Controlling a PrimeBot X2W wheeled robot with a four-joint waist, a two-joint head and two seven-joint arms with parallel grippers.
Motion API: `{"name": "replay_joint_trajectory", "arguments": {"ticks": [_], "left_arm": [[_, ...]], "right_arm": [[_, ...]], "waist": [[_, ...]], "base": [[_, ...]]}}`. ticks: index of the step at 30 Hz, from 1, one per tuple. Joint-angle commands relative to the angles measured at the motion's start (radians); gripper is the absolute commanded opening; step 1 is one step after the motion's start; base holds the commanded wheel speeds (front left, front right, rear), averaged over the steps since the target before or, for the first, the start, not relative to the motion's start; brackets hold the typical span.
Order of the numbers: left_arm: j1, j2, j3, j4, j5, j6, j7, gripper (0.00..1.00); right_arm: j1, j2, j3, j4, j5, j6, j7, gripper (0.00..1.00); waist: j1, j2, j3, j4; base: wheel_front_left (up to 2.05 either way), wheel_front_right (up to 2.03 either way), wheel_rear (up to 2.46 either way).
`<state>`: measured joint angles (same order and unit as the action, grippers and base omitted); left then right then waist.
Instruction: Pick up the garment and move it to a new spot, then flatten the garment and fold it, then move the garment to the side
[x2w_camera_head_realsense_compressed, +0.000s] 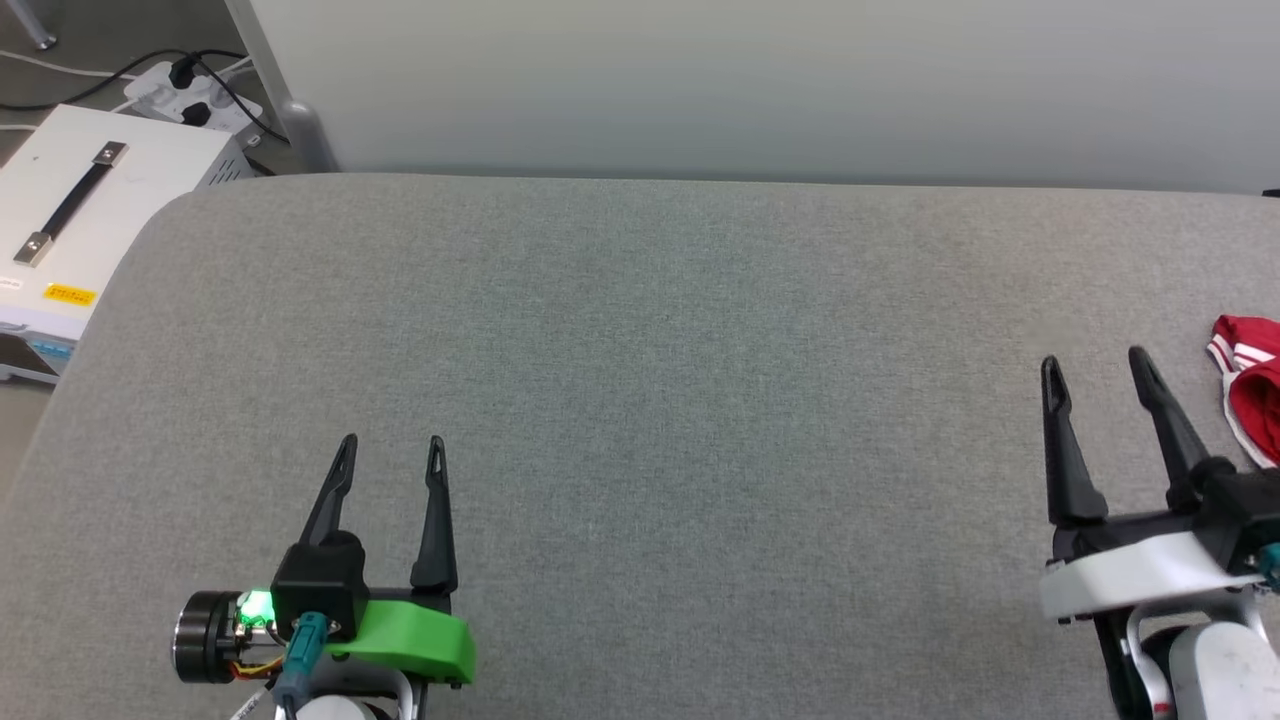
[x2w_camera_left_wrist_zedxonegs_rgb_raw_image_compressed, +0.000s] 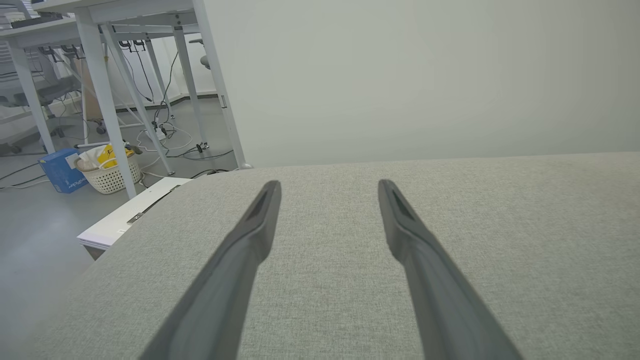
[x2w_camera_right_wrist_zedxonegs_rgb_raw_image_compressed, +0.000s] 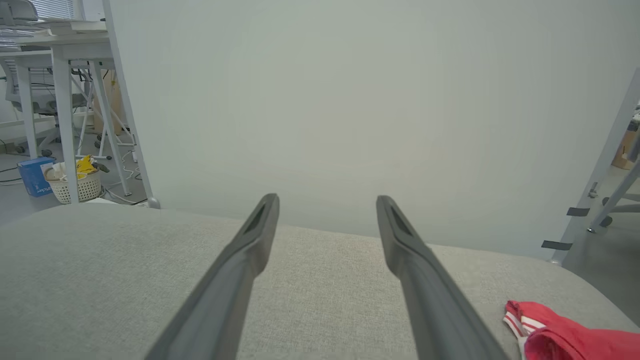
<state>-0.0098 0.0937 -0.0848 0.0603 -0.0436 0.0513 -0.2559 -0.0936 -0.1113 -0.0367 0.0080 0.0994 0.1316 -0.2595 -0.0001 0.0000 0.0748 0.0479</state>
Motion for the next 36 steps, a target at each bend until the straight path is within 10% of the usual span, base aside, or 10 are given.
{"name": "replay_joint_trajectory", "arguments": {"ticks": [1, 28, 29, 36], "left_arm": [[0.019, -0.005, 0.003, 0.004, 0.001, -0.006, -0.006, 1.00], [0.089, -0.020, 0.002, 0.012, -0.007, -0.052, -0.006, 1.00], [0.071, -0.016, -0.001, 0.012, -0.001, -0.048, 0.000, 0.00], [0.069, -0.016, -0.002, 0.011, 0.000, -0.047, 0.006, 0.00]], "right_arm": [[0.024, 0.005, -0.006, -0.007, -0.001, -0.001, -0.002, 1.00], [0.232, 0.061, 0.001, -0.041, 0.085, -0.001, -0.002, 1.00], [0.218, 0.059, 0.001, -0.041, 0.076, 0.000, 0.000, 0.00], [0.216, 0.059, 0.002, -0.040, 0.073, 0.000, 0.004, 0.00]], "waist": [[0.0001, 0.0000, -0.011, 0.001], [0.0001, 0.0000, -0.089, 0.007], [0.0001, 0.0000, -0.089, 0.007], [0.0001, 0.0000, -0.089, 0.006]], "base": [[0.00, 0.00, 0.00], [0.00, 0.00, 0.00], [0.00, 0.00, 0.00], [0.00, 0.00, 0.00]]}}
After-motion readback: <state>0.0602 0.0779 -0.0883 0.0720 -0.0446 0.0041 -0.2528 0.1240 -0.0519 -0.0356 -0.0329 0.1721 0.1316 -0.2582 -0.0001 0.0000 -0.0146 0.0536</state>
